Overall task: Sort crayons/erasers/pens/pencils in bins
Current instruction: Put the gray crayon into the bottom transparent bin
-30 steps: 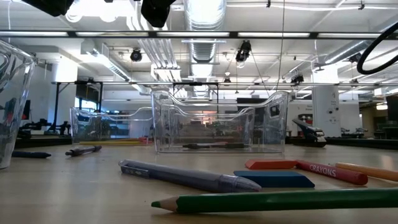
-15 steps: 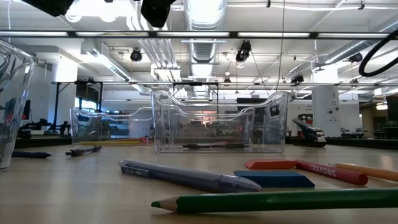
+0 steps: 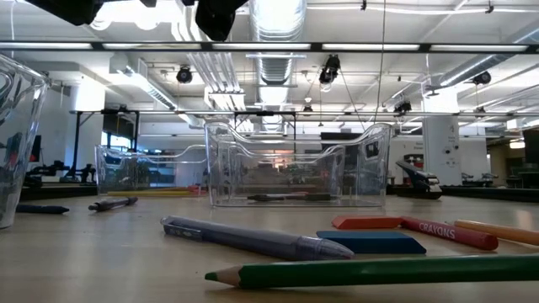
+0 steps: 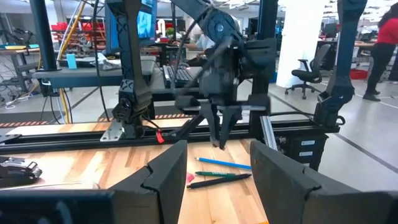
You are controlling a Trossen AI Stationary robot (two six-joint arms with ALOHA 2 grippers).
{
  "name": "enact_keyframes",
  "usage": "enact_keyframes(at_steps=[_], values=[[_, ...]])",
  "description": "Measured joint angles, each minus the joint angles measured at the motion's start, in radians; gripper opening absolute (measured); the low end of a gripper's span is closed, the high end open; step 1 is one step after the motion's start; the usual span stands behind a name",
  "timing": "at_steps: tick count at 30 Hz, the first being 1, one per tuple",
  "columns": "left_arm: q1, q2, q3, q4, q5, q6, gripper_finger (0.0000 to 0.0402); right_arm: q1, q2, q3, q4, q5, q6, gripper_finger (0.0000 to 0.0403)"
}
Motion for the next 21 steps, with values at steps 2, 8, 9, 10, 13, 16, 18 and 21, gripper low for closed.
enact_keyframes(at_steps=[2,8,9,10,13,16,18,21], values=[[0.0,0.022,0.012,0.008,0.001,0.0,0.0161,-0.02,0.0,0.001,0.063,0.141,-0.079,0.0024],[0.001,0.114,0.104,0.03,0.041,-0.072,0.0161,-0.13,-0.001,-0.002,0.359,0.295,-0.482,0.0024],[0.002,0.131,0.122,0.027,0.052,-0.079,0.0162,-0.149,-0.001,-0.002,0.426,0.299,-0.563,0.0024],[0.003,0.148,0.14,0.02,0.063,-0.08,0.0164,-0.168,-0.001,-0.002,0.49,0.301,-0.648,0.0024],[0.006,0.188,0.179,0.012,0.087,-0.082,0.0182,-0.213,-0.001,-0.002,0.668,0.292,-0.858,0.0024],[0.006,0.215,0.209,0.012,0.095,-0.103,0.0213,-0.244,-0.001,-0.002,0.755,0.287,-0.973,0.0024],[0.007,0.223,0.216,0.013,0.095,-0.105,0.0237,-0.258,-0.001,-0.002,0.775,0.287,-1.001,0.0024],[0.008,0.225,0.216,0.012,0.076,-0.107,0.0267,-0.276,-0.001,-0.002,0.777,0.287,-1.012,0.0024]])
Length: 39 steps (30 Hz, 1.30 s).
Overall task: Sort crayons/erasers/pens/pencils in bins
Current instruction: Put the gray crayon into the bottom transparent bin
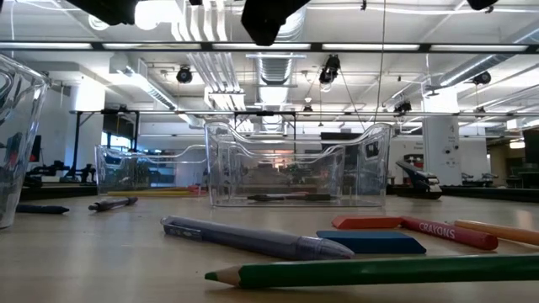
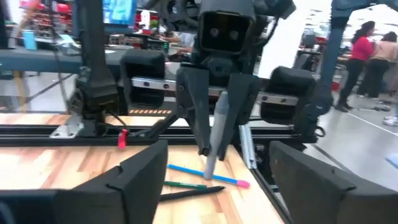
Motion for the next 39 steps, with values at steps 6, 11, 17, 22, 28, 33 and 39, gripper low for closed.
enact_keyframes(at_steps=[6,11,17,22,28,33,39], values=[[0.003,0.0,0.0,0.015,-0.047,0.0,0.0287,-0.041,0.021,0.0,0.069,-0.003,-0.04,0.0024],[0.005,0.0,0.0,0.019,-0.052,-0.002,0.0287,-0.074,0.046,0.0,0.172,-0.031,-0.118,0.0024],[0.005,0.0,-0.001,0.027,-0.075,-0.002,0.0279,-0.105,0.048,0.0,0.215,-0.076,-0.161,0.0024],[0.006,0.0,-0.001,0.028,-0.076,-0.002,0.0231,-0.112,0.048,0.0,0.218,-0.077,-0.17,0.0024],[0.005,0.0,-0.001,0.036,-0.076,0.0,0.0141,-0.113,0.048,0.0,0.217,-0.076,-0.17,0.0024],[0.005,0.0,-0.001,0.04,-0.068,-0.001,0.0062,-0.116,0.048,0.0,0.216,-0.071,-0.17,0.0024],[0.005,0.0,-0.001,0.041,-0.06,0.001,0.0013,-0.124,0.048,0.0,0.215,-0.072,-0.171,0.0027]])
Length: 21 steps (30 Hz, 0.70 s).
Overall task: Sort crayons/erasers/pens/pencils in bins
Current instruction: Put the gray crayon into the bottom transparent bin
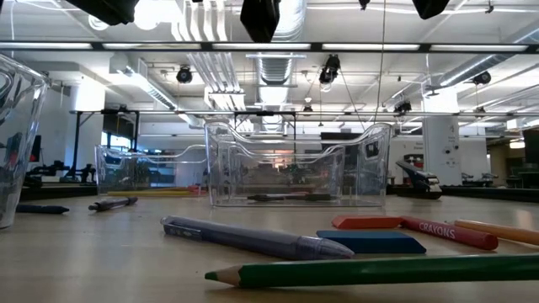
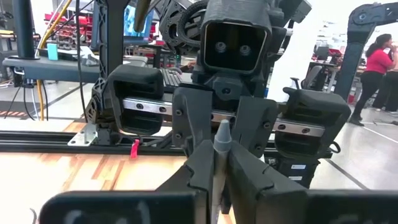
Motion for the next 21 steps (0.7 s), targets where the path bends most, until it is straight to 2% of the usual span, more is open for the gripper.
enact_keyframes(at_steps=[5,13,16,21], values=[[0.001,0.0,0.0,-0.005,-0.002,-0.001,0.0022,-0.004,0.0,0.0,-0.013,-0.027,-0.015,0.0069],[0.002,-0.004,0.0,-0.049,-0.006,-0.001,0.0016,-0.001,-0.001,0.0,-0.044,-0.066,-0.015,0.019],[0.002,-0.045,-0.001,-0.153,-0.009,-0.001,0.0015,0.009,-0.001,0.0,-0.044,-0.067,-0.014,0.0222],[-0.005,-0.184,-0.001,-0.456,-0.014,-0.022,0.0014,0.041,-0.01,0.001,-0.076,-0.066,-0.012,0.0252]])
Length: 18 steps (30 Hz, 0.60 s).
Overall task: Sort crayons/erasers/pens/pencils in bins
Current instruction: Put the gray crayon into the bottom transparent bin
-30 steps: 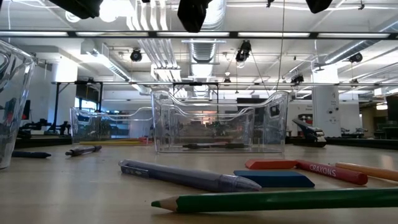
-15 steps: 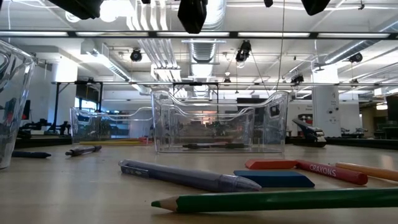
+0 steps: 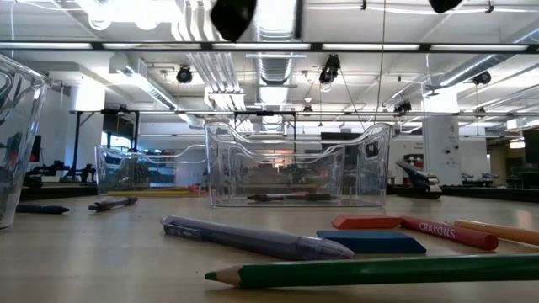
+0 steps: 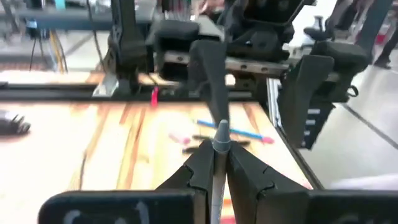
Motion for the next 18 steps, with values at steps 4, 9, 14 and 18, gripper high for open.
enact_keyframes(at_steps=[4,9,14,18], values=[[-0.011,-0.131,0.0,-0.26,0.028,-0.057,0.0014,0.022,-0.005,0.001,-0.017,0.003,0.0,0.0254],[-0.062,-0.288,0.0,-0.635,0.032,-0.18,0.0014,0.031,-0.005,0.001,-0.017,0.002,0.0,0.0244],[-0.151,-0.399,-0.002,-0.824,0.033,-0.284,0.0013,0.031,-0.005,0.001,-0.017,0.003,0.001,0.0236],[-0.235,-0.422,-0.013,-0.828,0.034,-0.32,0.0013,0.031,-0.006,0.001,-0.017,0.003,0.013,0.0235]])
